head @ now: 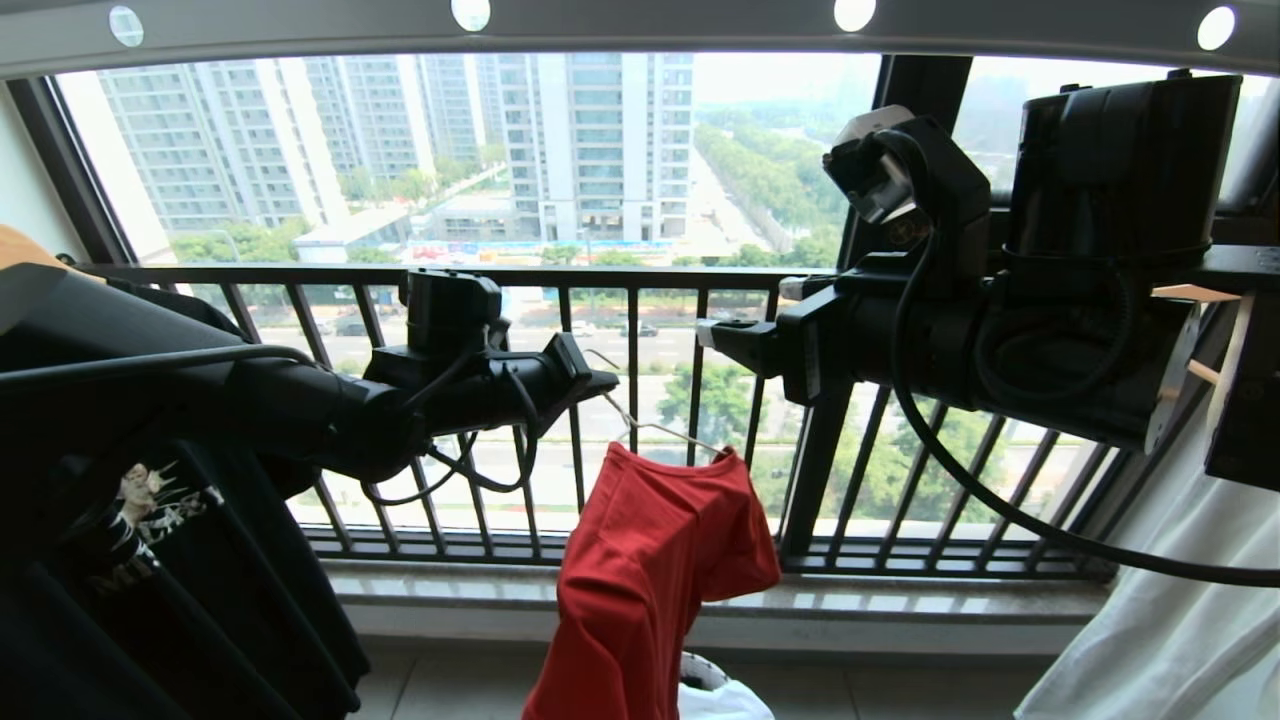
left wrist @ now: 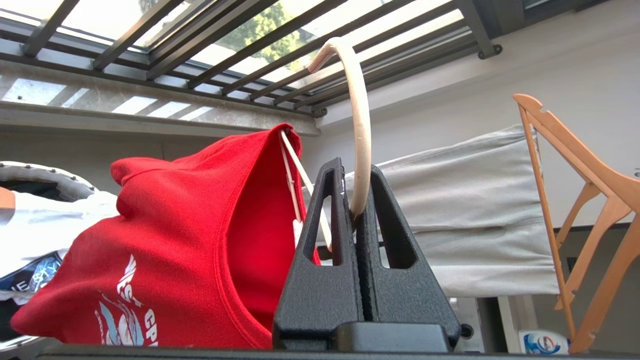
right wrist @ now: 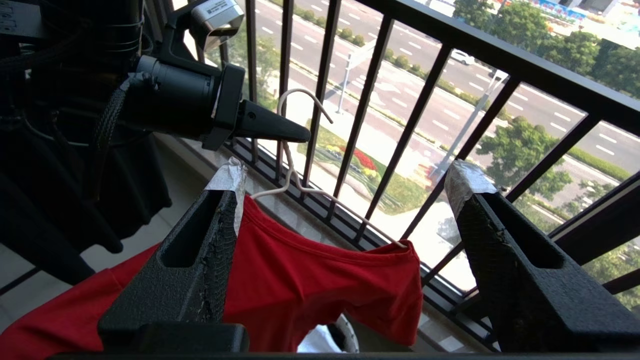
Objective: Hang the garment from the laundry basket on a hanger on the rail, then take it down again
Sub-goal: Hang the clothes on the clothes rack, then hang the clothes rack on the clothesline
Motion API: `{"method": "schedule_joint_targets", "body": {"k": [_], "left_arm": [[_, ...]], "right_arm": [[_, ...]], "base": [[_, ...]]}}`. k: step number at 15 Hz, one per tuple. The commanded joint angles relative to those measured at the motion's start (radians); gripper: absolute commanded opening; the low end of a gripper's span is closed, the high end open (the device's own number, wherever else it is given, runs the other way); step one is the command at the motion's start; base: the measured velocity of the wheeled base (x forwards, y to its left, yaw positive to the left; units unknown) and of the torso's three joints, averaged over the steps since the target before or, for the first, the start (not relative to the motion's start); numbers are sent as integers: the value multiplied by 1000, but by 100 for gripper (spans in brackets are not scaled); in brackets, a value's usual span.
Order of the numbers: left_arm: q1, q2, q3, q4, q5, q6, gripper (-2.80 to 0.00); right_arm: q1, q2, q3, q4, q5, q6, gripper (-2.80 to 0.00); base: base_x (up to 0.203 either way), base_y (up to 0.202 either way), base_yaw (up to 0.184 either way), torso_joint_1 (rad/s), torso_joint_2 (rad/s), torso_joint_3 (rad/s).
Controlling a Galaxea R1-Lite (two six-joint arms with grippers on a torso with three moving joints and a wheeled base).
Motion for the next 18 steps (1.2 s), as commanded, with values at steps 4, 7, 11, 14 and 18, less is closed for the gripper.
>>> {"method": "schedule_joint_targets", "body": {"k": [4, 7, 11, 14, 18], "left_arm": [[0, -25, 10, -2, 0, 64, -280], [0, -47, 39, -3, 5, 148, -280], [0, -89, 81, -14, 6, 237, -280], [0, -111, 104, -17, 7, 280, -280], [-19, -82, 97, -17, 163, 378, -280]], "right_arm": [[-3, -38, 87, -4, -43, 6, 0], [-21, -64, 133, -3, -44, 40, -280], [-21, -61, 167, 3, -46, 42, -280], [-5, -21, 159, 5, -47, 43, -280], [49, 46, 46, 102, -47, 92, -280]], "base": [[0, 0, 0, 0, 0, 0], [0, 0, 0, 0, 0, 0], [0, 0, 0, 0, 0, 0], [0, 0, 0, 0, 0, 0], [0, 0, 0, 0, 0, 0]]}}
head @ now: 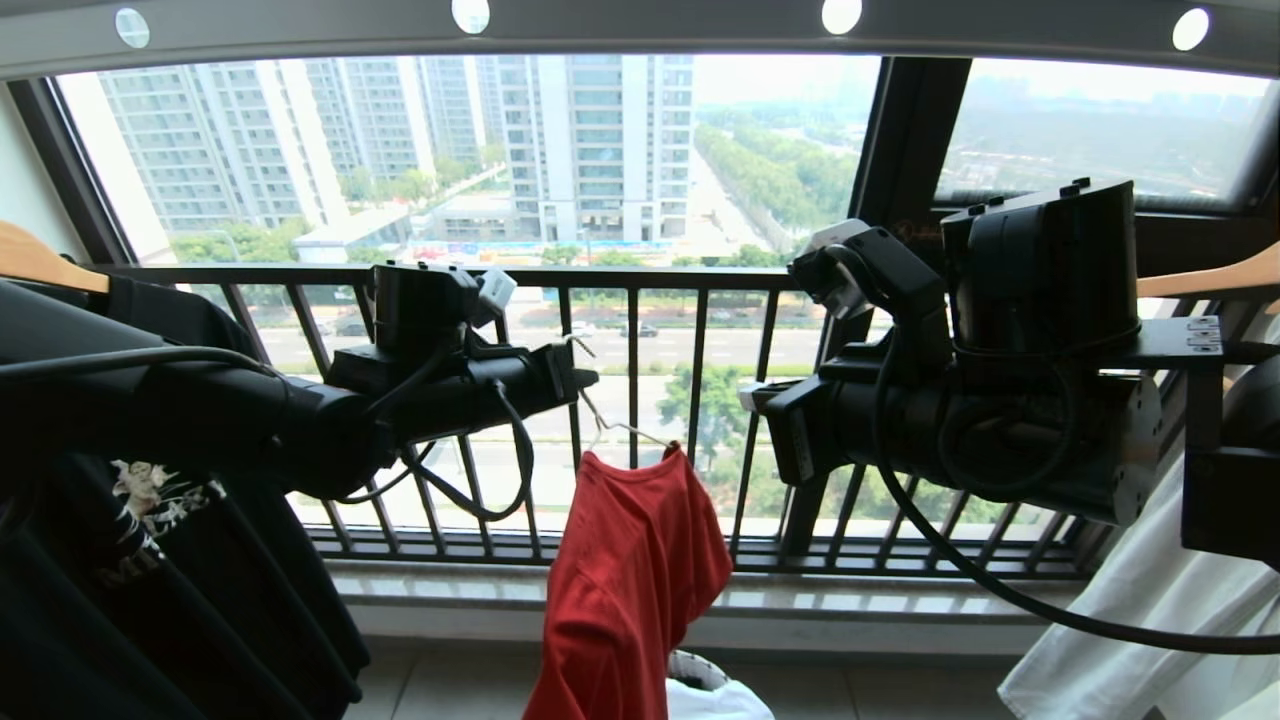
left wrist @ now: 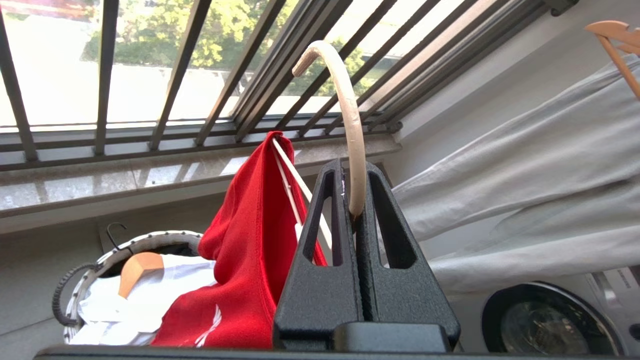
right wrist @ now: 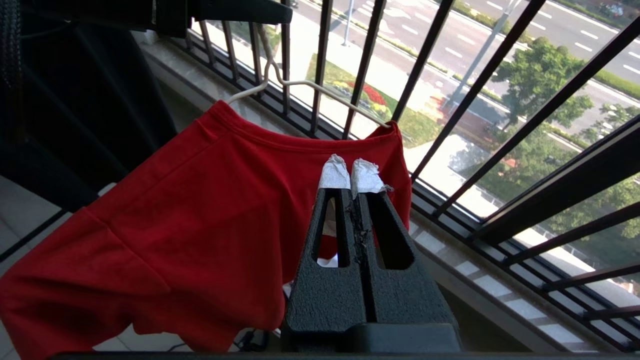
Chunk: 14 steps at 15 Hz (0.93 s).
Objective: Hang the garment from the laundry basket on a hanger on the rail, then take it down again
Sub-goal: Hang the clothes rack on the clothesline
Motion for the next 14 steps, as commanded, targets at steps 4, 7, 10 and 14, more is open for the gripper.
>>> {"method": "schedule_joint_targets", "body": {"k": [4, 7, 10, 14], "left_arm": [[-37, 66, -50, -1, 179, 31, -280], [-54, 85, -96, 5, 315, 32, -280], [-81, 93, -108, 6, 362, 32, -280], [-86, 93, -107, 6, 360, 31, -280]], "right_arm": [[40, 61, -54, 5, -1, 2, -280], [53, 96, -54, 1, -3, 0, -280], [54, 138, -66, -1, -6, -2, -280], [68, 164, -69, -3, -2, -26, 0]], "base": [[0, 0, 0, 0, 0, 0], [0, 0, 0, 0, 0, 0], [0, 0, 0, 0, 0, 0], [0, 0, 0, 0, 0, 0]]}}
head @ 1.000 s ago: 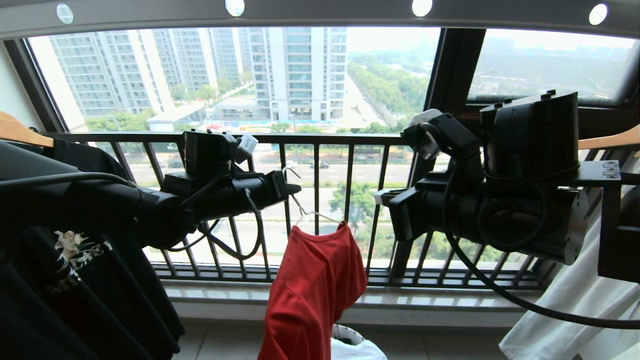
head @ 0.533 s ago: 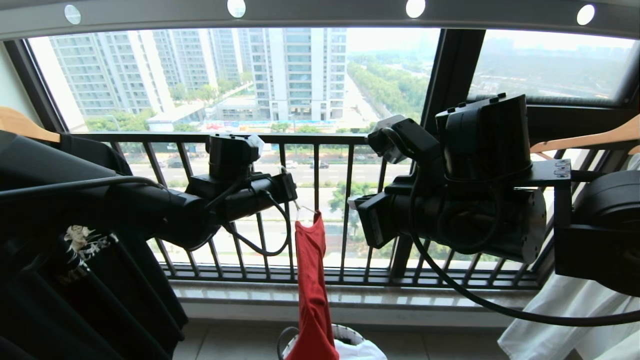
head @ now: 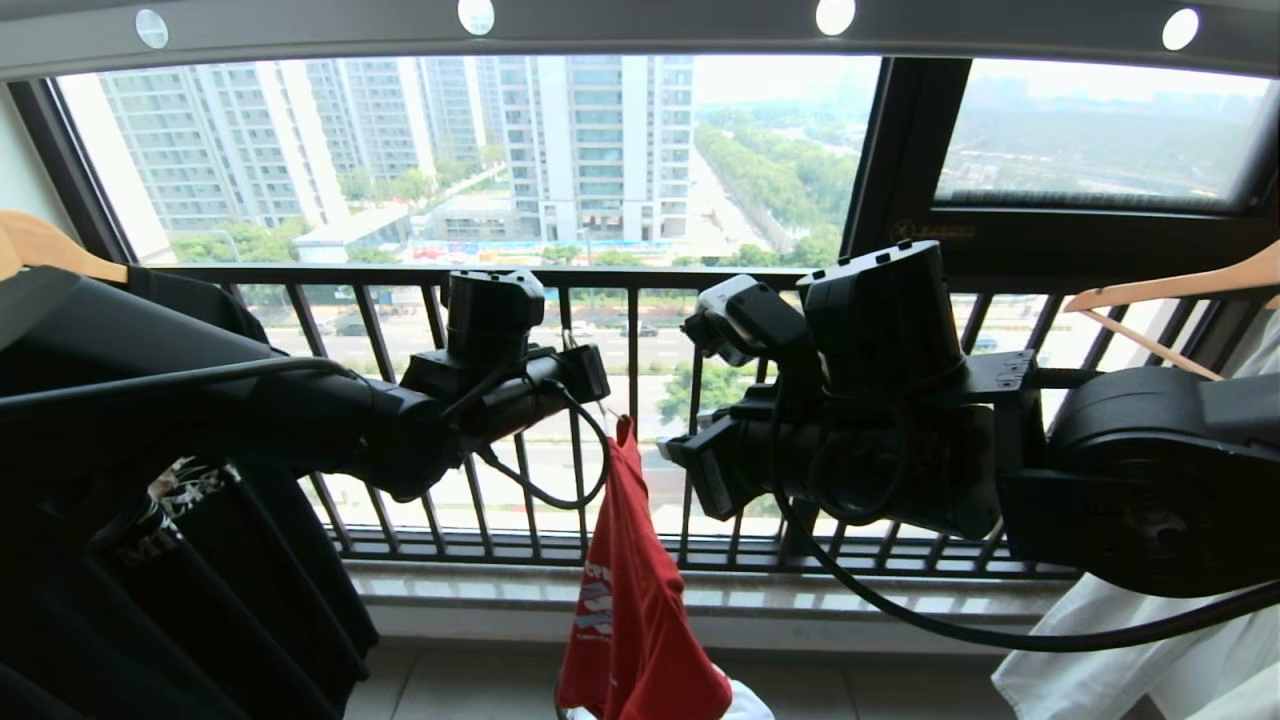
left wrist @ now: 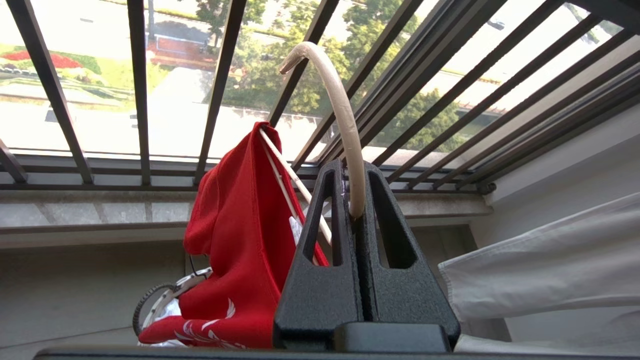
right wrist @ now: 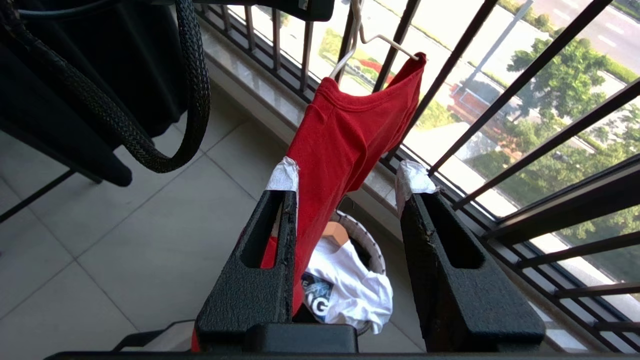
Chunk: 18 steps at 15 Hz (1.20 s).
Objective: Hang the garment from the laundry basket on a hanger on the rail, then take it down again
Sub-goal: Hang the clothes rack on the clothesline
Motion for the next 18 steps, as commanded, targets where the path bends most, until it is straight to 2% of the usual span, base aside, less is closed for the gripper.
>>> {"method": "schedule_joint_targets", "body": {"k": [1, 8, 13, 18], "left_arm": [[-2, 4, -1, -3, 1, -3, -280], [0, 7, 2, -11, -3, -5, -280], [1, -10, 11, -11, -7, -9, -280], [29, -57, 32, -10, -103, -46, -280]], "right_arm": [[19, 29, 2, 0, -1, 0, 0], [67, 97, -1, -1, -5, -45, 0], [65, 110, 3, -2, -1, -40, 0], [55, 122, 3, -3, 8, -38, 0]], "base": [[0, 0, 0, 0, 0, 0], [0, 0, 0, 0, 0, 0], [0, 0, 0, 0, 0, 0], [0, 0, 0, 0, 0, 0]]}}
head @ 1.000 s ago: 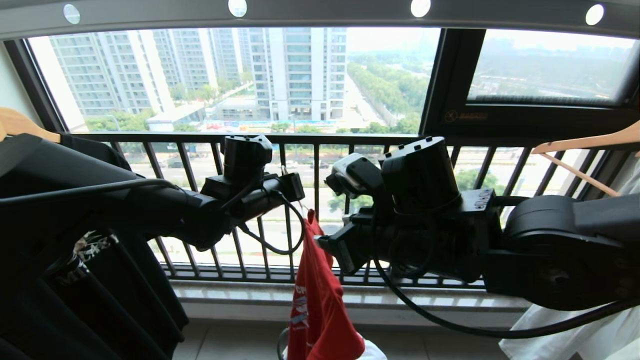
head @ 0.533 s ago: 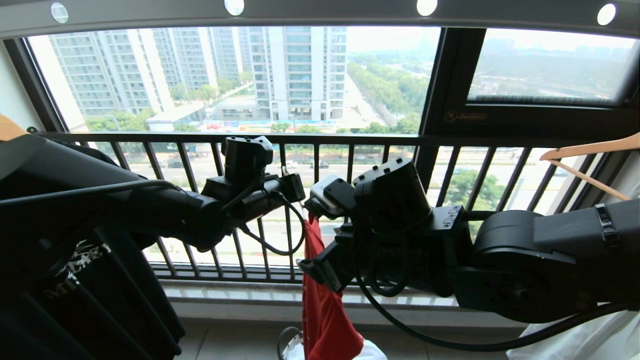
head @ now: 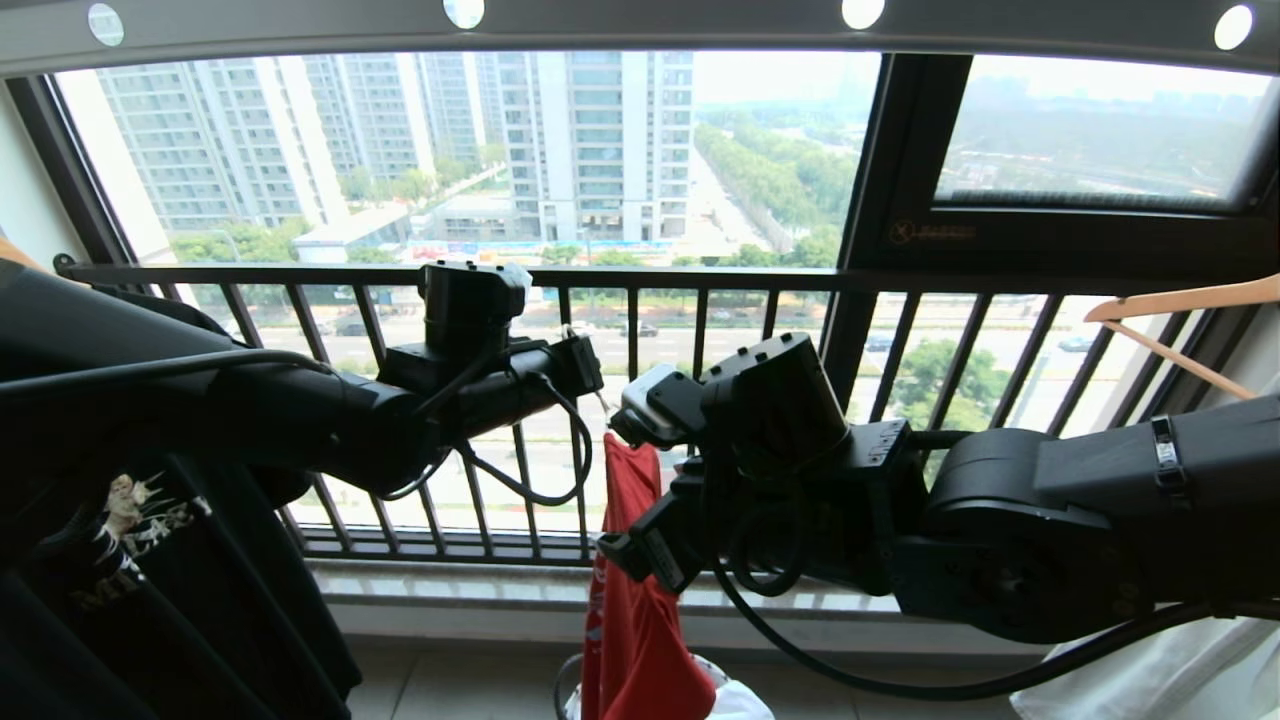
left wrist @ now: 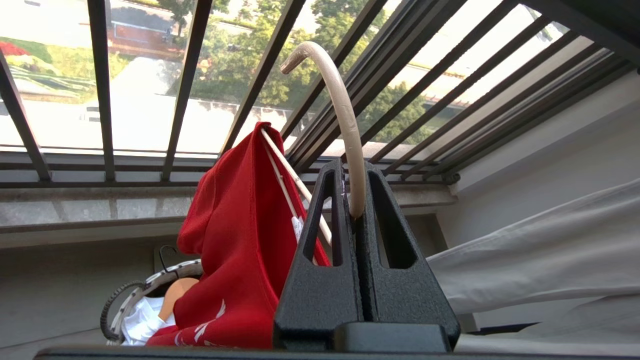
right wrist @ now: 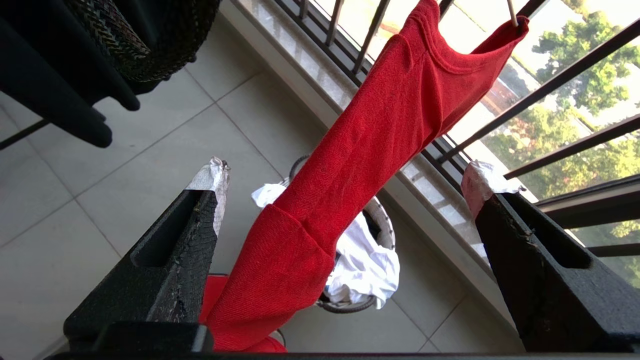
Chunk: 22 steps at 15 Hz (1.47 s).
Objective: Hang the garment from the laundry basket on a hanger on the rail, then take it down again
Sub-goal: Hang the clothes rack on the clothesline
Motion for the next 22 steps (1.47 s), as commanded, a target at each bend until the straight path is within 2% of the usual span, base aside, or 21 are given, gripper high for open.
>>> {"method": "schedule_joint_targets", "body": {"k": [1, 5, 9, 13, 14, 17, 21, 22], "left_arm": [[6, -23, 5, -3, -3, -6, -280], [6, -55, 17, -3, -5, -12, -280], [4, -69, 22, -2, -5, -10, -280], [-15, -104, 55, 3, -5, 27, -280], [-20, -116, 68, 1, -10, 51, -280], [-23, -154, 94, 3, -81, 60, -280], [-26, -175, 98, 9, -85, 62, -280], [-26, -176, 98, 9, -84, 62, -280]], "right_arm": [[-3, 4, 1, 0, -1, -3, 0], [-21, 19, 10, 0, -4, -9, 0], [-65, 35, 14, 1, -6, -49, 0], [-99, 71, 4, 0, -6, -170, 0], [-100, 76, -8, 0, -6, -186, 0], [-110, 85, -19, 2, -6, -226, 0], [-117, 97, -34, 1, -7, -229, 0], [-122, 96, -37, 1, -6, -232, -42]], "base": [[0, 0, 0, 0, 0, 0], [0, 0, 0, 0, 0, 0], [0, 0, 0, 0, 0, 0], [0, 0, 0, 0, 0, 0], [0, 0, 0, 0, 0, 0], [0, 0, 0, 0, 0, 0], [0, 0, 0, 0, 0, 0], [0, 0, 0, 0, 0, 0]]}}
